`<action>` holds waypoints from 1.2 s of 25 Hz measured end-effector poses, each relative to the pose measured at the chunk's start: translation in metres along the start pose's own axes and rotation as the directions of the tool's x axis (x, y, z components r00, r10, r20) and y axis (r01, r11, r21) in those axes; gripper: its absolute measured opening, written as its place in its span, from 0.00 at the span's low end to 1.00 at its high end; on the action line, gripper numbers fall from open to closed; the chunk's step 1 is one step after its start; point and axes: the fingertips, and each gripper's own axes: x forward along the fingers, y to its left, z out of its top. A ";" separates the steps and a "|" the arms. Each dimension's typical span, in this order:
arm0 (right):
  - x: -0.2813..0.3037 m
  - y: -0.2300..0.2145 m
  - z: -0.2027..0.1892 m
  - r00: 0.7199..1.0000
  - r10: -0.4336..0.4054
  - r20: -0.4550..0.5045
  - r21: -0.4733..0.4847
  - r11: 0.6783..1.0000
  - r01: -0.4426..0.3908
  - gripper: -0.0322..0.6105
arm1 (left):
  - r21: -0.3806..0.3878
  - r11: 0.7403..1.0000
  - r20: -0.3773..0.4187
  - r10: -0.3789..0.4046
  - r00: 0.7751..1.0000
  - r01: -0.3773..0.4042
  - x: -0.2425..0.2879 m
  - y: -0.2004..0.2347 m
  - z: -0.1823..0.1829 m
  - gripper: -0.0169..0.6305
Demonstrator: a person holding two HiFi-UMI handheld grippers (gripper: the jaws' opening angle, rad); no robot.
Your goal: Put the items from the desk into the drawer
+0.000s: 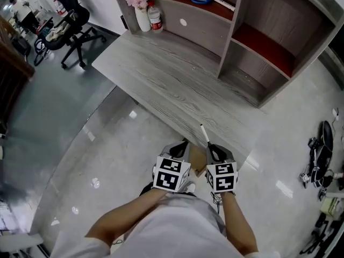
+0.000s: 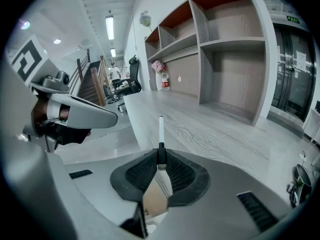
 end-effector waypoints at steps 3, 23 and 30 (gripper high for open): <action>-0.004 0.009 -0.005 1.000 0.016 0.003 0.002 1.000 -0.016 0.12 | -0.014 1.000 0.018 0.025 1.000 -0.025 -0.006 0.001 -0.007 0.03; -0.013 0.082 -0.043 0.995 0.094 -0.013 0.020 0.995 -0.094 0.12 | -0.053 0.993 0.029 0.104 0.994 -0.103 -0.040 0.018 -0.059 0.03; 0.010 0.089 -0.070 0.999 0.011 -0.053 0.074 0.997 -0.007 0.12 | 0.024 1.000 -0.021 -0.005 1.000 0.006 -0.021 0.026 -0.071 0.03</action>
